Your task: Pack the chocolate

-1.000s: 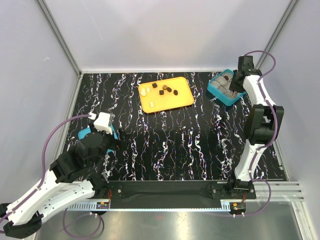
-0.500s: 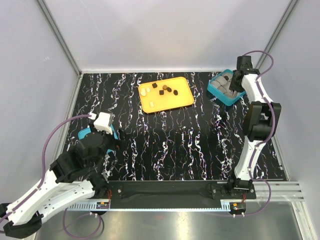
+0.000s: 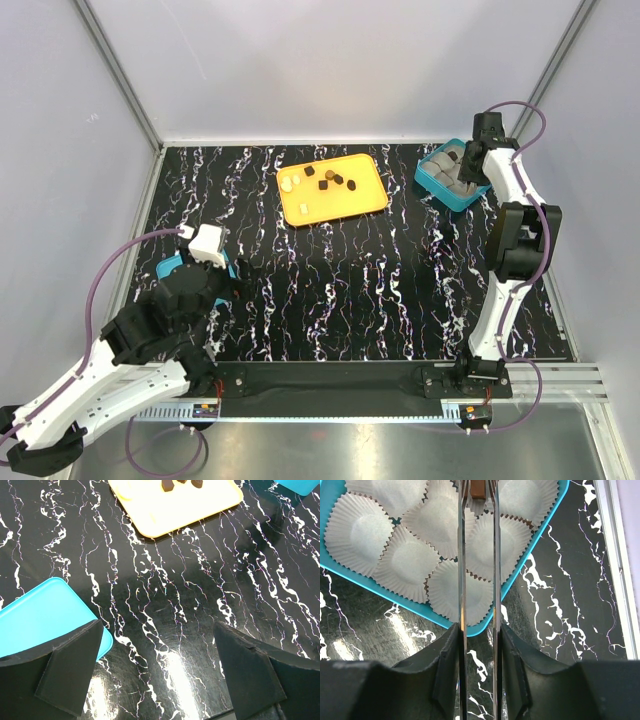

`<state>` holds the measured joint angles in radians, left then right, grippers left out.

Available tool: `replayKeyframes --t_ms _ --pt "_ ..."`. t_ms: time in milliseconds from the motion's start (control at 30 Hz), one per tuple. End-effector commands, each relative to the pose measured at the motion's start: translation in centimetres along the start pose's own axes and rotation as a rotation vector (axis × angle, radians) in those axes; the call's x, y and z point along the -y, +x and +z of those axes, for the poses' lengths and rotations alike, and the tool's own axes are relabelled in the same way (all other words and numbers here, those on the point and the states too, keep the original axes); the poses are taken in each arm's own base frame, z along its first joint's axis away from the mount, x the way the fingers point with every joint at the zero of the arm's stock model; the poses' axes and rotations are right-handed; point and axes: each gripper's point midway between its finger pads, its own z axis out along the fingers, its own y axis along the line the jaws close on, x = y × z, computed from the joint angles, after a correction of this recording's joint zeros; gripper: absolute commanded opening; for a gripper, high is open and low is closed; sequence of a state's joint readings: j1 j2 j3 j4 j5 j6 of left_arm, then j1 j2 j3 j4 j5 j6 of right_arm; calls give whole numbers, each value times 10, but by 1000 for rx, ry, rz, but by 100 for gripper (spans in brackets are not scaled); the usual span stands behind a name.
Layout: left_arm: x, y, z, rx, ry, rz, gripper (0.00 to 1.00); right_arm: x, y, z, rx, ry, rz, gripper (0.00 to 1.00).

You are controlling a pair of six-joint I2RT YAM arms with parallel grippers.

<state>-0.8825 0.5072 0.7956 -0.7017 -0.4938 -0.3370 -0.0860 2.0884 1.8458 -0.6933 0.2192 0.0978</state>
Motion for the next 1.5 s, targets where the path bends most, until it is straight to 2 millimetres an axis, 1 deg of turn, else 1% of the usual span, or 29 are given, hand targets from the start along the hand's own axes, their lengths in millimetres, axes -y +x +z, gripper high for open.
replayKeyframes --t_ms 0,67,100,133,167,200,233,267,300,333,367,433,467,500,533,567,600,633,700,733,833,867,933,967,1000,1067,1100,1267,1467 --pt "3 -10 1 38 9 -11 99 2 -43 -38 130 -23 18 43" --pt "3 -11 1 40 8 -12 99 -4 -45 -48 141 -50 19 43" --pt "3 -11 1 41 8 -13 99 -6 -50 -61 162 -66 18 44" --pt "3 -11 1 40 7 -12 99 -10 -52 -68 170 -78 18 44" --pt "3 -11 1 43 7 -13 99 -22 -51 -77 178 -106 10 44" --pt "3 -11 1 42 6 -13 99 -30 -54 -92 201 -134 9 44" --pt "2 -11 1 42 4 -13 99 -40 -47 -96 194 -160 -6 44" --pt "2 -11 0 44 5 -14 99 -59 -44 -106 209 -204 -32 44" --pt "2 -12 0 46 2 -14 99 -84 -40 -126 236 -250 -68 44" --pt "1 -12 0 48 0 -15 99 -99 -25 -128 222 -269 -105 45" --pt "1 -13 -1 51 0 -18 99 -125 -20 -146 249 -319 -137 45" --pt "0 -12 -1 49 0 -19 99 -152 0 -153 232 -373 -170 45" --pt "1 -12 -1 52 1 -22 99 -165 5 -159 239 -397 -172 44" --pt "1 -13 -2 53 3 -23 99 -188 17 -171 242 -436 -207 44" --pt "1 -12 -1 51 4 -22 99 -198 27 -174 237 -450 -224 45" --pt "1 -12 -1 51 4 -22 99 -215 33 -180 242 -481 -234 44" --pt "1 -13 -1 52 4 -21 99 -235 49 -189 232 -520 -267 45" --pt "1 -12 -1 50 3 -20 99 -249 58 -196 226 -547 -287 45" --pt "1 -12 -1 49 2 -19 99 -270 77 -197 197 -559 -309 46" --pt "1 -13 -1 50 2 -20 99 -284 90 -206 197 -558 -334 47" --pt "0 -13 -2 55 0 -23 99 -309 116 -207 159 -578 -345 49" --pt "0 -14 -2 57 -1 -24 99 -323 132 -208 144 -589 -369 49" --pt "0 -13 -2 57 -1 -24 99 -332 139 -208 139 -587 -383 49" --pt "0 -13 -2 56 1 -24 99 -336 149 -207 122 -582 -399 49" --pt "0 -13 -2 56 1 -24 99 -340 156 -201 105 -574 -409 49" --pt "1 -13 -2 54 5 -23 99 -348 165 -199 92 -584 -414 49" --pt "1 -13 -2 55 4 -24 99 -353 171 -201 89 -592 -424 49" --pt "1 -14 -3 58 8 -25 99 -358 183 -192 73 -562 -442 50" --pt "1 -14 -3 59 10 -25 99 -360 192 -191 60 -550 -460 49"
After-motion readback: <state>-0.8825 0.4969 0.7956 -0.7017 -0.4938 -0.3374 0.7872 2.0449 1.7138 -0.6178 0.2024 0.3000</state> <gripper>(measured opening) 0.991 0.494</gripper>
